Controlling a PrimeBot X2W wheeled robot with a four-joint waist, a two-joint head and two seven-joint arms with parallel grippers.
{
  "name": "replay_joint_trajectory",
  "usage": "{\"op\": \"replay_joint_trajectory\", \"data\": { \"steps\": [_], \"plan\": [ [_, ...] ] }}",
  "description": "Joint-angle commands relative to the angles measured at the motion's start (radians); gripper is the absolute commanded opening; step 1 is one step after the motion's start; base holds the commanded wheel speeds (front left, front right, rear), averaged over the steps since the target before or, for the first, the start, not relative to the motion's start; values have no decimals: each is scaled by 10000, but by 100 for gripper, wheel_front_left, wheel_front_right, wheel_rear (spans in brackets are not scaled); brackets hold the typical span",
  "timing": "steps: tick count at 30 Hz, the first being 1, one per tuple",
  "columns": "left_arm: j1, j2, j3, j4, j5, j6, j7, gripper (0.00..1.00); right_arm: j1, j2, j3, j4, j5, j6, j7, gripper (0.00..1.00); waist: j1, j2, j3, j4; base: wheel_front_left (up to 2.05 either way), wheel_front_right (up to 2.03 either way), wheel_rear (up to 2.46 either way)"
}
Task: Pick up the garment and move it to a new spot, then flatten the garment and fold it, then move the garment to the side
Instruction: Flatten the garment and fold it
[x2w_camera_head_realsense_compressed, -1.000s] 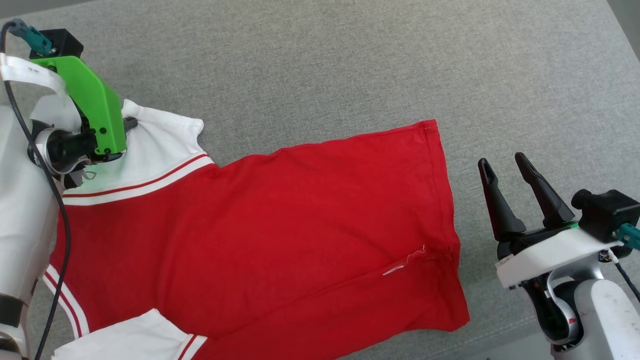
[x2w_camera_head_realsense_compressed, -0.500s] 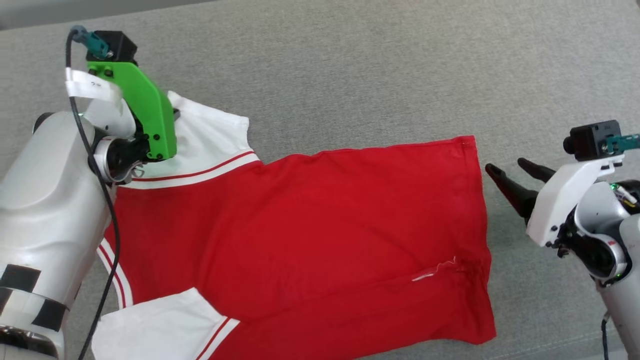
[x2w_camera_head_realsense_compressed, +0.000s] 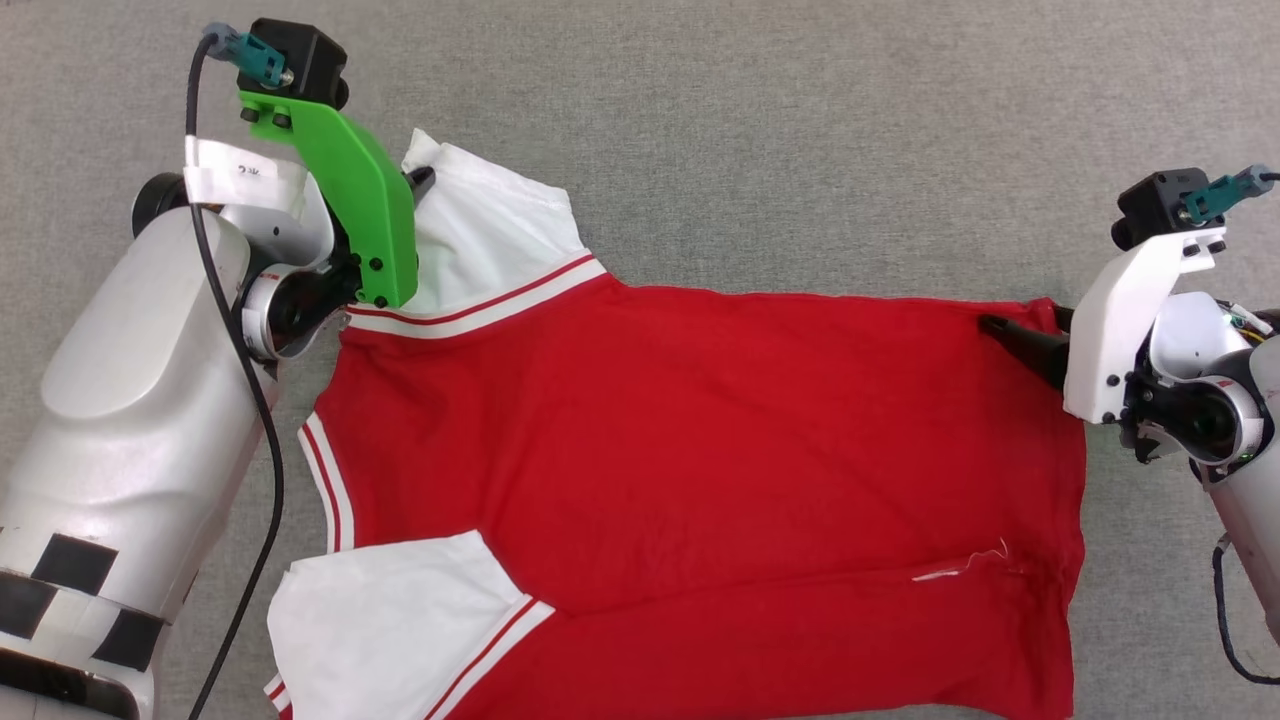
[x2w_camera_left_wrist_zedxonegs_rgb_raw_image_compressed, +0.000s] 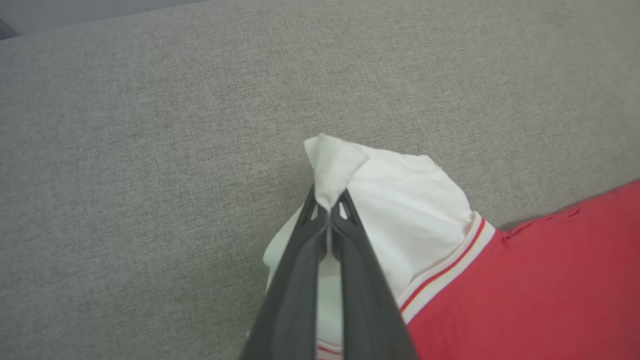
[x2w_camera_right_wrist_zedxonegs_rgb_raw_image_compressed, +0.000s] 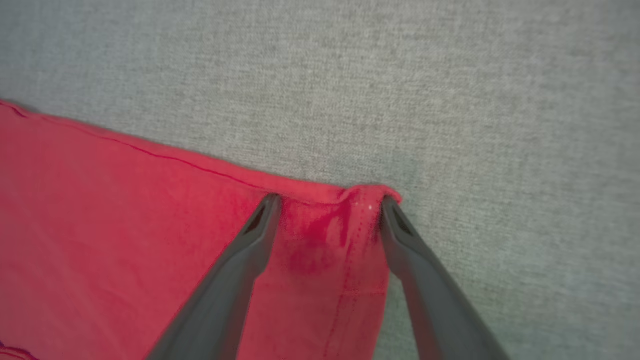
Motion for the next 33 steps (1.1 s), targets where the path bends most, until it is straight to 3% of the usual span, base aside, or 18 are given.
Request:
{"op": "replay_joint_trajectory", "data": {
  "steps": [1, 2, 3, 4, 5, 16, 24, 33],
  "plan": [
    [216, -10, -4, -15, 17, -52, -104, 0, 107, 142, 305, 339, 172, 4, 425, 100, 0, 0, 60, 132, 0, 0, 0],
    [251, -4, -10, -17, 3, -70, -135, 0, 125, 168, 429, 444, 263, 4, 629, 100, 0, 0, 54, 150, 0, 0, 0],
    [271, 4, -15, -13, -3, -81, -156, 0, 146, 185, 518, 512, 356, 4, 784, 47, 0, 0, 45, 157, 0, 0, 0],
    [291, 11, -19, -5, -10, -90, -184, 0, 168, 197, 611, 554, 463, 4, 921, 15, 0, 0, 26, 162, 0, 0, 0],
    [309, 15, -15, 3, -25, -98, -207, 0, 178, 188, 681, 565, 513, 4, 989, 0, 0, 0, 6, 162, 0, 0, 0],
    [760, 30, 248, 235, -460, -279, -920, 0, 36, -341, 89, -43, 938, 4, 28, 0, 0, 0, -814, 239, 0, 0, 0],
    [2015, 263, 542, -233, -822, -323, -1830, 0, 1315, -638, -493, -837, 681, 4, -879, 0, 0, 0, -1691, 520, 0, 0, 0],
    [4522, 533, 755, -1592, -1180, 274, -2640, 0, 3788, -407, -1380, -1863, 323, 4, -1781, 0, 0, 0, -2528, 967, 0, 0, 0]
  ]
}}
